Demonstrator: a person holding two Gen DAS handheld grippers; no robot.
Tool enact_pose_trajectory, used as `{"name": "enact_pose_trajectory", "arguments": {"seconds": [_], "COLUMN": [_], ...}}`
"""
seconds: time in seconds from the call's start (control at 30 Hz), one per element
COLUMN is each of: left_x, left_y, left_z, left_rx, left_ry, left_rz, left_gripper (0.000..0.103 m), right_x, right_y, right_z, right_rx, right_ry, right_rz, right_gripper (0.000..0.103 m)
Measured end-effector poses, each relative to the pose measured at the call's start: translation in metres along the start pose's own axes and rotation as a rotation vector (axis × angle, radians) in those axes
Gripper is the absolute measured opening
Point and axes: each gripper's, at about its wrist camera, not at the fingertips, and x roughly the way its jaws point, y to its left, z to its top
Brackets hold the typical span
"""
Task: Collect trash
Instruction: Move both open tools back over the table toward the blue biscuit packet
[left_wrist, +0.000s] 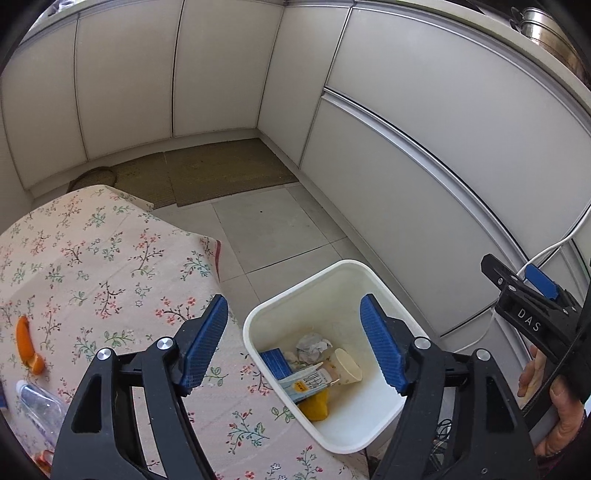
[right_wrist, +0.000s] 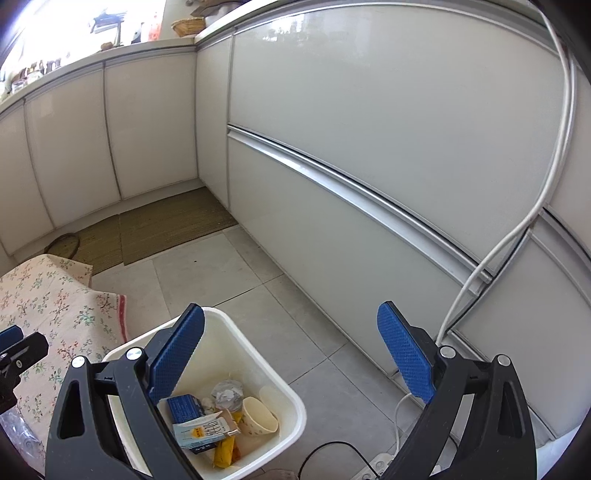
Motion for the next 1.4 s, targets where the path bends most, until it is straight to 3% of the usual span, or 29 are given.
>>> {"name": "enact_pose_trajectory", "arguments": {"seconds": [0.33, 0.5, 1.4], "left_x": [-0.024, -0.037, -0.092], "left_y": [0.033, 0.046, 0.181], "left_z": [0.002, 0.002, -0.04], "left_rx": [-0.061, -0.07, -0.251], "left_ry": [-0.023, -0.043, -0.003], "left_rz": [0.083, 0.157, 0.357], "left_gripper": [0.091, 0.095, 0.096], "right_x": [-0.013, -0.019, -0.058], "right_y": [0.05, 0.075, 0.225], "right_z": [0.001, 0.001, -0.018], "right_rx": [-0.081, -0.111, -0.313], "right_ry": [-0.021, -0.024, -0.027], "right_rz": [0.072, 0.11, 0.306], "right_gripper": [0.096, 0.096, 0.096]}}
